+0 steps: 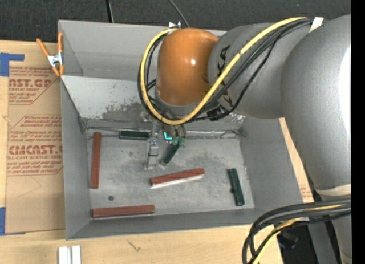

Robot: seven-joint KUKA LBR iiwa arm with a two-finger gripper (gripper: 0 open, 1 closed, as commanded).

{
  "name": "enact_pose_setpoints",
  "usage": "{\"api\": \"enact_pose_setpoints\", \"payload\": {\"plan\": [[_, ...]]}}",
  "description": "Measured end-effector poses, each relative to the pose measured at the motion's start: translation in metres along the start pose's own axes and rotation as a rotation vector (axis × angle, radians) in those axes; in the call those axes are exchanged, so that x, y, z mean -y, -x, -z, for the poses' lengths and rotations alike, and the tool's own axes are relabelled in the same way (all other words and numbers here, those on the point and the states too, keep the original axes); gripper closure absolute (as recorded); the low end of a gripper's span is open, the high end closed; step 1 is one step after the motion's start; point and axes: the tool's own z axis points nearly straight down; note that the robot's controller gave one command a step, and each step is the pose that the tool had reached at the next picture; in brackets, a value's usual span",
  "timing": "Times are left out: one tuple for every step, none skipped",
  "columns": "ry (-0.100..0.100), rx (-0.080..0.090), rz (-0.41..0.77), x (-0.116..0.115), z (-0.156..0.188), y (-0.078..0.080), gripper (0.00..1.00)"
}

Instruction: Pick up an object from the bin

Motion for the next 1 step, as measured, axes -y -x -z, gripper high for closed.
{"api": "enact_pose_setpoints", "payload": {"plan": [[0.001, 0.007, -0.001, 0.0005, 0.0045, 0.0019, 0.0]]}}
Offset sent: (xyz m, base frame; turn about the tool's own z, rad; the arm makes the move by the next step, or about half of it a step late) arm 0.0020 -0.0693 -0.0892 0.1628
